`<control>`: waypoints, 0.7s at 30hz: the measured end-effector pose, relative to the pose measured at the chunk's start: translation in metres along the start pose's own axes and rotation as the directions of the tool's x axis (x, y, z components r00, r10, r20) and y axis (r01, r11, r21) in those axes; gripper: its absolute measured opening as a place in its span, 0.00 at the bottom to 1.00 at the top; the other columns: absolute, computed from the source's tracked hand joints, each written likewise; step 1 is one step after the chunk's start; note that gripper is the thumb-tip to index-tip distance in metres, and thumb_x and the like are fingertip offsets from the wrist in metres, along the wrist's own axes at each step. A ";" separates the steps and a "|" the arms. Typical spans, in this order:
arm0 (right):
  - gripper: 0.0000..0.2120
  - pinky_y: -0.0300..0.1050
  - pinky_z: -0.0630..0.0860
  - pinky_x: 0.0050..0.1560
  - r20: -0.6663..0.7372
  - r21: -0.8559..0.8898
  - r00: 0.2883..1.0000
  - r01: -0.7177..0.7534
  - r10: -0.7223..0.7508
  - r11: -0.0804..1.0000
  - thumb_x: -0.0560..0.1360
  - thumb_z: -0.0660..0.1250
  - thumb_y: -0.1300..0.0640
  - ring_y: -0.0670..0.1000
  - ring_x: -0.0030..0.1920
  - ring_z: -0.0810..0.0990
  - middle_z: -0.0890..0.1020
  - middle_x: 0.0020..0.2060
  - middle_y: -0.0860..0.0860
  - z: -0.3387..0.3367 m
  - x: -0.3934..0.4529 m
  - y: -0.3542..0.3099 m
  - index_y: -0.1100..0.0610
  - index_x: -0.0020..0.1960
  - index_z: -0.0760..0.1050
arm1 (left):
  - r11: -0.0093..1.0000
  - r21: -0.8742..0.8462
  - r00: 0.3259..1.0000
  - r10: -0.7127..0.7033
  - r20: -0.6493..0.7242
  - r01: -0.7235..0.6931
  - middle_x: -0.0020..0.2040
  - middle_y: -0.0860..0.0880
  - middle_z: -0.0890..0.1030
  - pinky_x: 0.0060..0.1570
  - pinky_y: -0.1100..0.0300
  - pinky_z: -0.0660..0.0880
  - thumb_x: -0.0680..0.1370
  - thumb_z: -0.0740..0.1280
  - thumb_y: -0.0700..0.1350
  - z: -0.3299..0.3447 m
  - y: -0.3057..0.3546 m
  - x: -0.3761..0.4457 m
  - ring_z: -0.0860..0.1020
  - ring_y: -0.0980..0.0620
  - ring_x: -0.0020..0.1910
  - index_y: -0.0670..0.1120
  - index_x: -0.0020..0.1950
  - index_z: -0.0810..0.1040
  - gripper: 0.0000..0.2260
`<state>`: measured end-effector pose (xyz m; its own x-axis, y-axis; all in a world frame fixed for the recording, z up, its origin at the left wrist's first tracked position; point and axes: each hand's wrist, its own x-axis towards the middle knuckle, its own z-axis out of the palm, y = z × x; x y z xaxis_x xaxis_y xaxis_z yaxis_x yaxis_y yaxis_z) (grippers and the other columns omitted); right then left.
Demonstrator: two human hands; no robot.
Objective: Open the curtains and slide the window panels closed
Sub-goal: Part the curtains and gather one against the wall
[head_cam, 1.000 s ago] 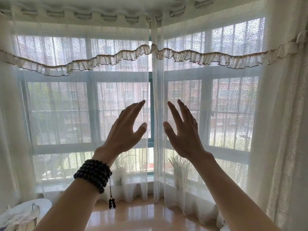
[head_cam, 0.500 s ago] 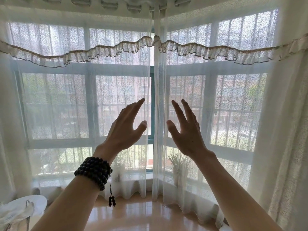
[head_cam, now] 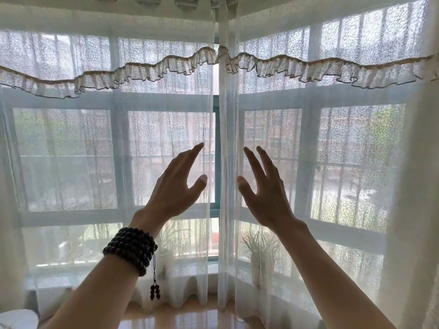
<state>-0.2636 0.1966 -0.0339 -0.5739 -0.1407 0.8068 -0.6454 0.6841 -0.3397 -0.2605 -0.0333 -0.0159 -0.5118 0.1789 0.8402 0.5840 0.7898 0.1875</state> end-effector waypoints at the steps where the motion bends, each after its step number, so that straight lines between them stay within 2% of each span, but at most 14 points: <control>1: 0.34 0.65 0.51 0.77 0.001 0.002 1.000 0.004 -0.004 1.000 0.78 0.48 0.32 0.54 0.82 0.50 0.46 0.84 0.45 0.007 0.009 0.009 0.37 0.82 0.48 | 1.000 -0.002 1.000 -0.006 0.006 0.006 0.78 0.52 0.65 0.62 0.53 0.65 0.79 0.60 0.58 0.010 -0.007 0.008 0.67 0.50 0.74 0.59 0.81 0.53 0.31; 8: 0.32 0.55 0.47 0.74 -0.022 -0.001 0.999 0.049 -0.049 0.999 0.80 0.54 0.36 0.52 0.82 0.52 0.48 0.84 0.45 0.051 0.076 0.075 0.38 0.82 0.50 | 1.000 0.000 1.000 0.003 -0.012 -0.003 0.77 0.51 0.66 0.61 0.54 0.65 0.79 0.60 0.57 0.067 -0.051 0.068 0.67 0.52 0.73 0.57 0.81 0.54 0.32; 14: 0.35 0.57 0.49 0.75 0.029 0.025 0.999 0.024 -0.024 0.999 0.77 0.49 0.32 0.52 0.82 0.52 0.47 0.84 0.44 0.088 0.104 0.114 0.37 0.82 0.48 | 0.999 -0.038 0.999 -0.031 -0.009 0.030 0.77 0.52 0.66 0.61 0.51 0.70 0.79 0.60 0.58 0.106 -0.090 0.092 0.68 0.52 0.72 0.59 0.81 0.54 0.31; 17: 0.34 0.56 0.48 0.74 0.056 0.026 0.998 0.037 -0.039 0.999 0.78 0.51 0.34 0.52 0.82 0.52 0.46 0.84 0.45 0.106 0.119 0.129 0.38 0.82 0.48 | 0.998 -0.041 0.999 -0.045 -0.001 0.045 0.77 0.52 0.66 0.62 0.50 0.72 0.79 0.61 0.57 0.124 -0.109 0.107 0.68 0.52 0.72 0.58 0.81 0.55 0.31; 21: 0.34 0.54 0.47 0.74 0.081 0.016 0.996 0.031 -0.032 0.999 0.79 0.52 0.35 0.52 0.82 0.52 0.46 0.84 0.45 0.130 0.142 0.148 0.39 0.82 0.48 | 0.998 -0.047 0.999 -0.039 0.012 0.040 0.77 0.53 0.67 0.63 0.51 0.70 0.79 0.61 0.56 0.145 -0.133 0.127 0.68 0.53 0.73 0.57 0.81 0.56 0.31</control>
<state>-0.5060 0.1848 -0.0327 -0.5921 -0.2204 0.7752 -0.6708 0.6679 -0.3224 -0.4949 -0.0307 -0.0078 -0.5418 0.1548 0.8261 0.5922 0.7678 0.2445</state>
